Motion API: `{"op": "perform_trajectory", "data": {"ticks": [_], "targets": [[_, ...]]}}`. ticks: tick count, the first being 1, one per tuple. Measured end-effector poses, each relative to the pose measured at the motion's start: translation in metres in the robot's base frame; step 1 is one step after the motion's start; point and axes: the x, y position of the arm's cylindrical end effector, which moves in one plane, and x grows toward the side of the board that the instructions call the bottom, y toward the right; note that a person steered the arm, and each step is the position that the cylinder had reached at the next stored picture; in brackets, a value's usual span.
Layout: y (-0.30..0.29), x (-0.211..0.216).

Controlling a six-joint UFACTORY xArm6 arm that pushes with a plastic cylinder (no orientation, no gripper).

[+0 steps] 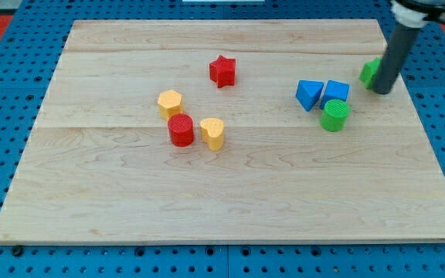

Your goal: Push the green star into the red star

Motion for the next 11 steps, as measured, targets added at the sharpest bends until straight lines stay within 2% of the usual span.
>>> {"op": "perform_trajectory", "data": {"ticks": [1,2,3,5,7,11], "targets": [[0.016,0.004],[0.030,-0.024],[0.006,-0.030],[-0.161,-0.003],[-0.104,-0.038],[-0.110,-0.041]]}}
